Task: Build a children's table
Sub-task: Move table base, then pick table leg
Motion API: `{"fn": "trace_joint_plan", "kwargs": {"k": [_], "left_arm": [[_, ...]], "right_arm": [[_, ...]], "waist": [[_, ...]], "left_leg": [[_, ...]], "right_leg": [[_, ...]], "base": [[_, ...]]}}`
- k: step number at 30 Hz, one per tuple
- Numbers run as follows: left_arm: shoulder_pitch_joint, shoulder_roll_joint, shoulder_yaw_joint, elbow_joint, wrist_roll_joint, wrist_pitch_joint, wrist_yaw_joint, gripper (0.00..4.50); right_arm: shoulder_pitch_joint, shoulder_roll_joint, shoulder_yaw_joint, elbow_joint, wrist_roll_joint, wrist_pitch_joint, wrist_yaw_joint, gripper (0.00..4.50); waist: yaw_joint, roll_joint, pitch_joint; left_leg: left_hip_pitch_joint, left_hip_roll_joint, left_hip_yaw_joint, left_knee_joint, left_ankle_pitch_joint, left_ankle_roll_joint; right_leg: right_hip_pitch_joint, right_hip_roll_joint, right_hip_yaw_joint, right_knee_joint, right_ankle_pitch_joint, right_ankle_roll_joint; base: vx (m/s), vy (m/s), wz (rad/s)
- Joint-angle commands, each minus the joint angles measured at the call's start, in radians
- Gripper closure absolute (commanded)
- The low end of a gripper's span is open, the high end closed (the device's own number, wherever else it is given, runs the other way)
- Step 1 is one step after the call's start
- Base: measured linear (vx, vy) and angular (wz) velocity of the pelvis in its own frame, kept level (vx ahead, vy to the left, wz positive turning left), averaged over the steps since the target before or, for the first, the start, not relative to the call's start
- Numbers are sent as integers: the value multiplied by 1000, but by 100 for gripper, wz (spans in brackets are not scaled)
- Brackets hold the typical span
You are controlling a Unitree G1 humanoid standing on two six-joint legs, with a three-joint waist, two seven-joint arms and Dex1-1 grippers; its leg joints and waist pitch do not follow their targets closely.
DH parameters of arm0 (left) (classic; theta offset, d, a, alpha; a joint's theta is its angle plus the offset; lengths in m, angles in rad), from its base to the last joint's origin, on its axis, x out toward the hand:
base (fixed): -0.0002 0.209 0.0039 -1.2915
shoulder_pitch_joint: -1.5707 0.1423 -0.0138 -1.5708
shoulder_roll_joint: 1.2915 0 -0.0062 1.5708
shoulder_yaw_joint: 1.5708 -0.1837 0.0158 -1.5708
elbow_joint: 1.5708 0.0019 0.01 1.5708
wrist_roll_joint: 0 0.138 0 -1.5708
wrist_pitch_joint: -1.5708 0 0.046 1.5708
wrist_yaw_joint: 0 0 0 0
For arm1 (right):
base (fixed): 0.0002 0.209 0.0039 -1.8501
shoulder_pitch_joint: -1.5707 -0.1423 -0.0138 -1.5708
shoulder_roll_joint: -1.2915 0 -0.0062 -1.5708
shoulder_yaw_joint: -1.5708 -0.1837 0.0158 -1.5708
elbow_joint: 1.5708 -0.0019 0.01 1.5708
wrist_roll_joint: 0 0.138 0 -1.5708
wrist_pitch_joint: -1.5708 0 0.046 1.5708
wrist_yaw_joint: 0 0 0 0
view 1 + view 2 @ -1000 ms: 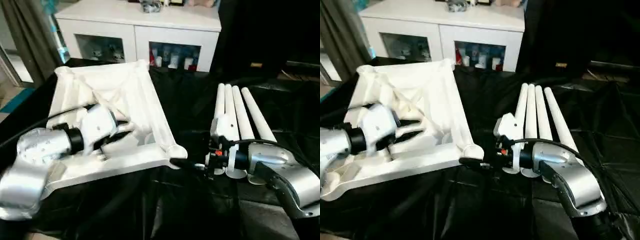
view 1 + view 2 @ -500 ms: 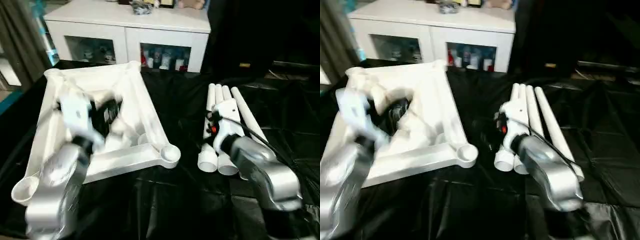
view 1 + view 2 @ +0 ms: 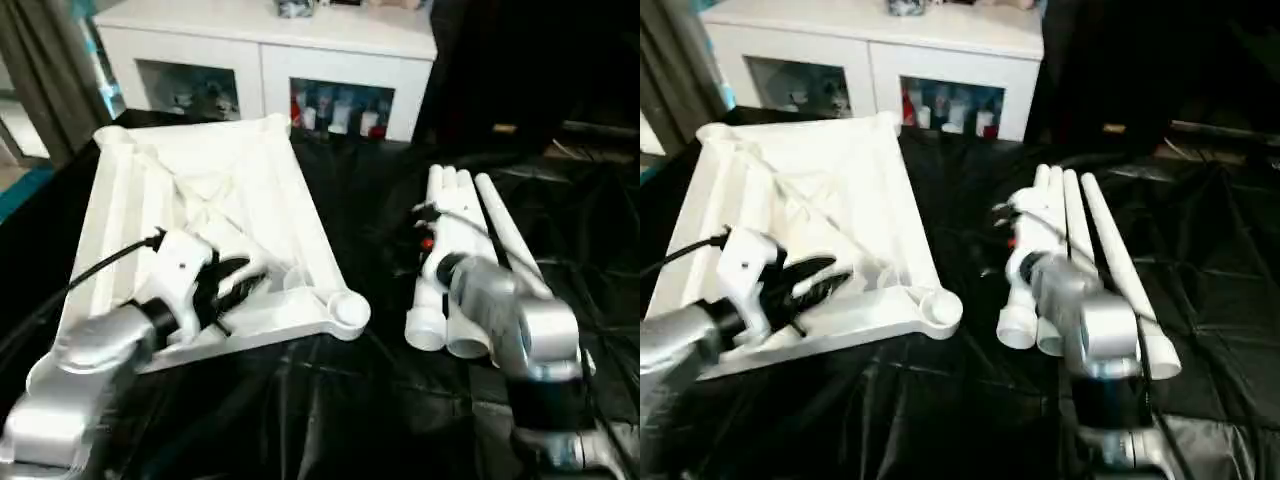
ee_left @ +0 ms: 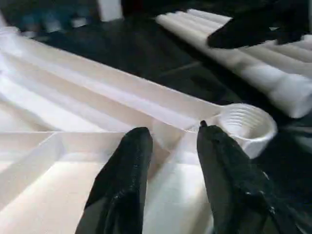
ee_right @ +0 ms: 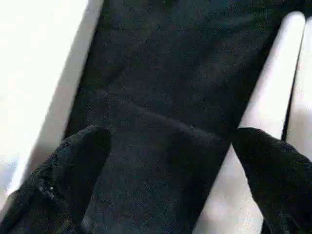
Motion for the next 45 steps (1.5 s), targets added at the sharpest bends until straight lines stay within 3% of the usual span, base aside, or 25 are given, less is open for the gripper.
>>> {"fn": "trace_joint_plan", "kwargs": {"k": [1,2,3,5,6,7,8,10,12,16,19,23,26,28,29,33,34,41,45], "left_arm": [[0,19,-27,-33,-20,14,-30,235],[-2,35,-32,-47,-35,31,-46,214],[-1,45,-37,-52,-37,33,-54,202],[-3,59,-47,-48,-31,21,-60,192],[-9,67,-54,-38,-28,15,-65,183],[-9,67,-54,-38,-28,15,-65,183],[-25,76,-68,-20,-41,11,-81,183],[-32,83,-77,-15,-50,16,-96,183],[-42,94,-92,-15,-58,22,-125,183],[-48,101,-99,-14,-61,22,-132,183],[-55,106,-116,-1,-50,11,-129,183],[-48,111,-118,-8,-56,13,-124,183],[-38,116,-119,-21,-62,19,-123,183],[-33,118,-120,-29,-63,22,-120,183],[-30,121,-121,-32,-64,23,-118,183],[-22,127,-125,-43,-67,25,-114,178],[-19,128,-127,-50,-67,27,-112,178],[-12,135,-136,-63,-72,34,-108,175],[-20,134,-149,-60,-53,12,-94,141]], "right_arm": [[-19,-6,-23,1,-10,31,-23,0],[-26,5,-45,-14,1,60,-40,0],[-30,13,-58,-27,10,87,-46,0],[-39,20,-69,-33,15,121,-52,0],[-48,25,-80,-40,15,165,-62,0],[-48,25,-80,-40,15,165,-62,0],[-63,25,-100,-43,13,236,-85,0],[-68,26,-111,-43,13,257,-94,0],[-74,26,-123,-43,19,290,-98,0],[-76,25,-122,-46,29,312,-89,0],[-84,24,-101,-40,53,374,-48,0],[-95,21,-93,-31,57,415,-37,0],[-105,18,-91,-19,61,435,-29,0],[-111,10,-84,-4,62,437,-19,0],[-117,3,-80,14,61,440,-16,0],[-130,-6,-88,57,56,468,-13,17],[-134,-7,-97,82,56,475,-12,17],[-151,21,-161,129,65,469,-19,90],[-163,22,-171,160,64,470,-19,113]], "waist": [[1,14,-48],[2,14,-50],[0,33,-47],[-3,19,-46],[-3,33,-44],[-5,29,-42],[-7,33,-40],[-7,31,-41],[-6,38,-40],[-6,38,-40],[-8,39,-38],[-7,33,-40],[-8,22,-38],[-7,25,-37],[-9,16,-36],[-7,19,-36],[-6,14,-37],[-5,14,-38],[-5,14,-38]], "left_leg": [[13,35,-12,-97,-176,-34],[13,35,-12,-96,-174,-35],[15,34,-12,-97,-188,-44],[12,32,-13,-97,-190,-40],[12,31,-14,-97,-187,-42],[14,31,-11,-98,-198,-41],[15,29,-12,-98,-202,-49],[13,30,-13,-98,-193,-49],[13,29,-11,-97,-182,-50],[11,30,-13,-97,-169,-50],[14,30,-12,-97,-179,-47],[12,32,-11,-97,-149,-46],[12,33,-9,-97,-146,-44],[13,33,-10,-97,-147,-46],[11,33,-9,-98,-150,-44],[12,34,-10,-98,-144,-46],[11,33,-9,-97,-137,-44],[12,33,-8,-97,-123,-45],[12,33,-8,-97,-127,-45]], "right_leg": [[43,-57,44,-60,-188,-154],[45,-58,44,-59,-186,-153],[41,-55,44,-58,-188,-157],[47,-54,45,-61,-200,-154],[45,-56,45,-60,-209,-155],[43,-53,45,-65,-224,-152],[44,-51,46,-65,-233,-148],[45,-53,46,-64,-230,-152],[45,-53,46,-65,-231,-154],[47,-54,45,-63,-224,-158],[45,-53,46,-65,-236,-159],[47,-55,46,-62,-224,-165],[47,-56,47,-64,-236,-161],[45,-57,47,-64,-247,-159],[45,-57,47,-66,-254,-156],[45,-57,48,-64,-261,-153],[46,-58,48,-63,-256,-153],[46,-58,48,-61,-233,-158],[46,-58,47,-62,-236,-162]], "base": [[0,0,0],[0,0,0],[0,0,0],[0,0,0],[0,0,0],[0,0,0],[0,0,0],[0,0,0],[0,0,0],[0,0,0],[0,0,0],[0,0,0],[0,0,0],[0,0,0],[0,0,0],[0,0,0],[0,0,0],[0,0,0],[0,0,0]]}}
